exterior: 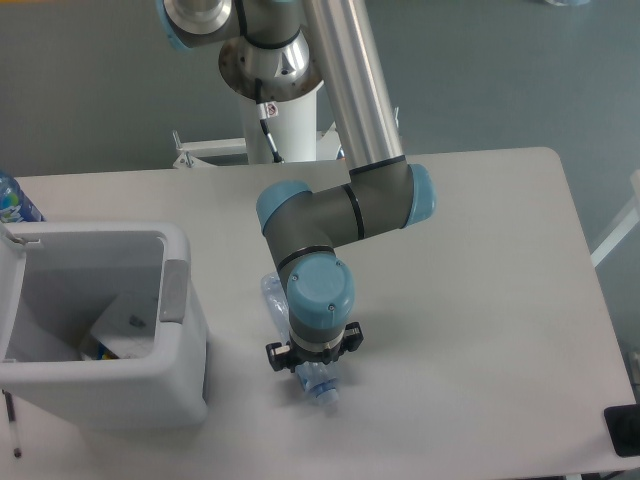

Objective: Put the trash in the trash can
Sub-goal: 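Close the gripper around the bottle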

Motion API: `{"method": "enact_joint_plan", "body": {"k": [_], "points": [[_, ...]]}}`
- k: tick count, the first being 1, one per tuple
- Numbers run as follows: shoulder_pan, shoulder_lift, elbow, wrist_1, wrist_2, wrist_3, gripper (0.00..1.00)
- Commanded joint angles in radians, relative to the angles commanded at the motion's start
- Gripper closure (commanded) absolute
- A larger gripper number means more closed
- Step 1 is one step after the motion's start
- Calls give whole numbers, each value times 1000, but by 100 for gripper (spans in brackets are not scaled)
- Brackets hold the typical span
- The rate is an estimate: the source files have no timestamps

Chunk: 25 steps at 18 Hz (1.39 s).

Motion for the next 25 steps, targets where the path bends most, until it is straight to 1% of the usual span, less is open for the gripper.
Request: {"method": "enact_joint_plan", "body": {"k": [2,4,7,8,11,12,21,23,25], "points": [[0,0,0,2,0,0,26],[0,2,0,0,0,0,29],[0,2,0,0,0,0,31],[0,2,0,0,0,0,34],[0,2,0,0,0,2,35],[0,3,0,0,0,2,37],[0,9,2,2,0,9,37],[0,17,8,2,-2,12,37],[15,31,20,-3,-5,31,37]]}}
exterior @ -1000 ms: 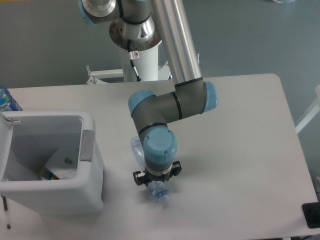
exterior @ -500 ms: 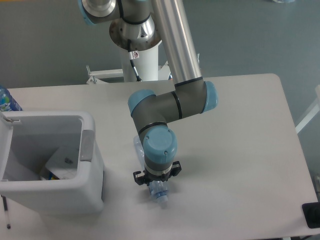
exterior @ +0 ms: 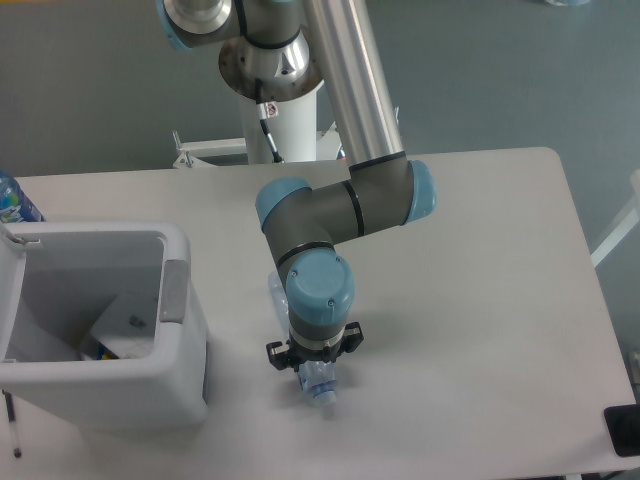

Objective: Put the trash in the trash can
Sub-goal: 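Lift the bottle off the table toward the bin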

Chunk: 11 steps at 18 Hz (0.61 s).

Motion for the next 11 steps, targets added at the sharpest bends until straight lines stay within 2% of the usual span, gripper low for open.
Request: {"method": "enact_joint_plan", "body": {"k": [4,8,11], "points": [[52,35,34,17,-40,14,37],[101,86,110,41,-197,9,38],[133,118,175,86,-331,-3,38]]}}
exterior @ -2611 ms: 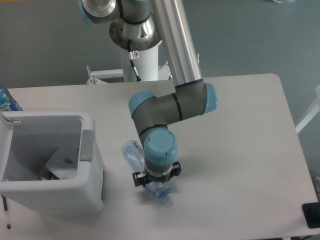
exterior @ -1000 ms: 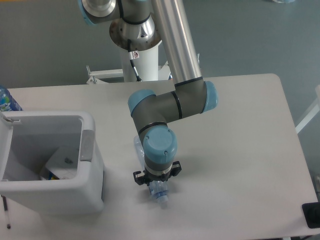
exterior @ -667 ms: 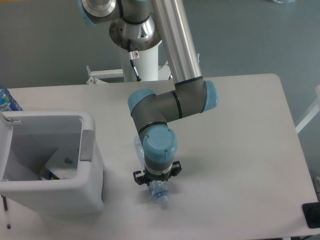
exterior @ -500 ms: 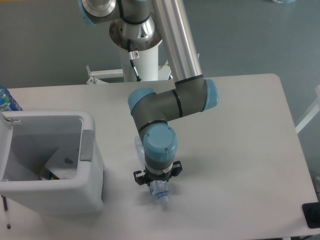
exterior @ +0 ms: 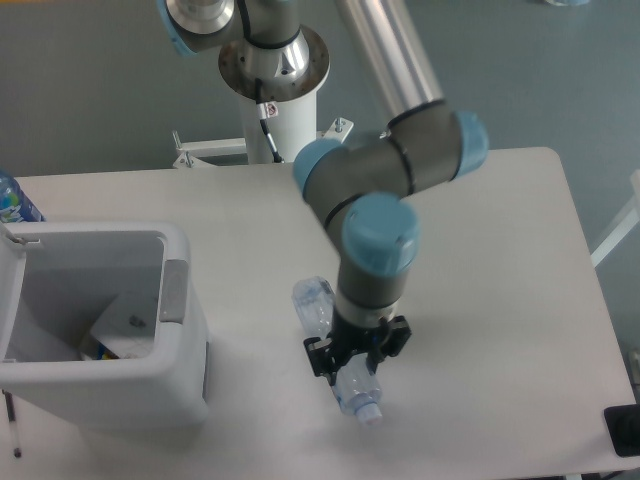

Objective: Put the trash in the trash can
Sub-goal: 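Lift the bottle off the table toward the bin, then lower the bottle into the white bin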

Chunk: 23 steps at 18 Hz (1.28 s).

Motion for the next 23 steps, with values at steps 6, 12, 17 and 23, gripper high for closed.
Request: {"method": "enact_joint_plan", "body": {"k": [6,12,17,23], "points": [[43,52,140,60,-238,-48,38],[48,124,134,103,-352,-49,38],[26,158,108,104,-408,-49,38],[-90,173,45,104,-416,-52,38]]}}
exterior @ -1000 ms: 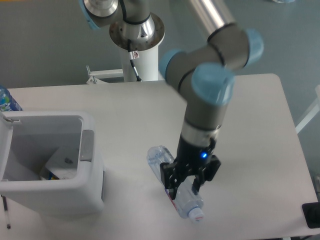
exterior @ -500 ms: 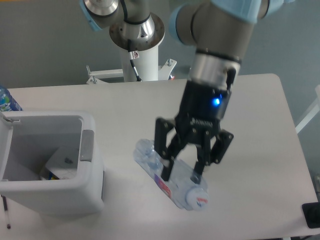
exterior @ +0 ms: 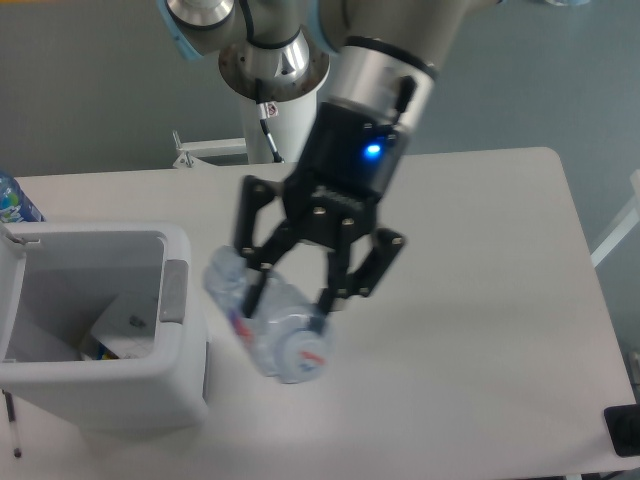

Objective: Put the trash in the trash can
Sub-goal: 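Lower the bottle into the white bin, then open the gripper and raise it away from the bin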

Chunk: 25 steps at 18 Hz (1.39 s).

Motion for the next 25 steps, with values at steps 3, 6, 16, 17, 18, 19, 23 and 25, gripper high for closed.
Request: {"method": "enact_joint_plan", "body": {"k": [3,6,16,17,18,19,23,25], "points": [[-60,-6,-19,0,0,6,38],[-95,-14,-31,3,0,35,38],[-166,-8,-135,5,0,242,19],[-166,-8,-129,5,0,250,1],[-164,-8,-124,5,0,250,0],[-161,-8,-123,5,0,250,0],[-148,-6,-118,3,2,245,0],[-115,5,-98,3,5,238,0]]}}
